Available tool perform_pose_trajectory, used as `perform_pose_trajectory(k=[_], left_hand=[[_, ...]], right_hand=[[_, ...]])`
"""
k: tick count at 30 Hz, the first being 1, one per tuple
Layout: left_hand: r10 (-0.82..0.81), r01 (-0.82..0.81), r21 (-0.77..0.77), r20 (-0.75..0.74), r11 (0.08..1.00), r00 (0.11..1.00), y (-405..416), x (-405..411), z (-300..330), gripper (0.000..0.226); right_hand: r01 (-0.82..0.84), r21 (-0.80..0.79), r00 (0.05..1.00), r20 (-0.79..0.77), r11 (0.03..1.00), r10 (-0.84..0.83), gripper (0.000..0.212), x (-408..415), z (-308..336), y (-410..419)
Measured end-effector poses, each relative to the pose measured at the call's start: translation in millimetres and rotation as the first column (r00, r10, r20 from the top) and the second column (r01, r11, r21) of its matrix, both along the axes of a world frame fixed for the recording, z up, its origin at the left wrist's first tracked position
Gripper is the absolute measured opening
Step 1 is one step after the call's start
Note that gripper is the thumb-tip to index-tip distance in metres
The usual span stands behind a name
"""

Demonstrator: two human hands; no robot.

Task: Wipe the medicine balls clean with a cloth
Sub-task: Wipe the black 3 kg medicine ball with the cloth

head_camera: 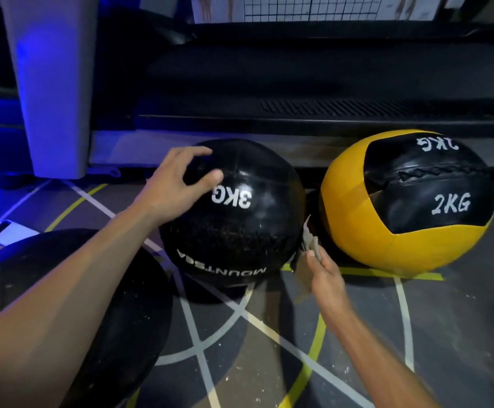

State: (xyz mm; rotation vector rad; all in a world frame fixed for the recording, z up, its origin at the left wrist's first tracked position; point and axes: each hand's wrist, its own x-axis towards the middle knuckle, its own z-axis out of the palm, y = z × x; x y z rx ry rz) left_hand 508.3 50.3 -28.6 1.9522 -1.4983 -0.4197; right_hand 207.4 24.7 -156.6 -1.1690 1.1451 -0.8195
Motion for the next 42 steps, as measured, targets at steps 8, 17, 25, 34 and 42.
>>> perform_pose_trajectory(k=[8, 17, 25, 34, 42], left_hand=[[-0.047, 0.038, 0.193, 0.040, 0.980, 0.998, -22.3, 25.6, 6.7, 0.090], [0.034, -0.072, 0.191, 0.195, 0.979, 0.980, -40.8, 22.9, -0.1, 0.097], [0.232, -0.211, 0.217, -0.075, 0.953, 0.970, -30.4, 18.3, -15.9, 0.115], [0.270, -0.243, 0.254, -0.078, 0.936, 0.960, -28.8, 13.9, -8.6, 0.112], [0.268, -0.229, 0.288, -0.103, 0.930, 0.958, -25.9, 14.3, -5.8, 0.121]], right_hand=[[0.045, 0.013, 0.996, 0.077, 0.999, -0.046, 0.033, 22.5, 17.0, -27.9], [0.036, -0.090, 0.997, 0.072, 0.995, -0.030, 0.040, 28.3, 27.1, -34.5], [0.245, 0.131, 0.965, 0.067, 0.961, -0.255, 0.038, 46.6, 9.9, -29.3], [-0.387, 0.050, 0.920, -0.042, 0.921, 0.389, 0.036, 57.3, -11.9, 108.4], [0.137, 0.668, 0.875, 0.265, 0.732, -0.406, 0.032, 20.3, 11.6, 52.5]])
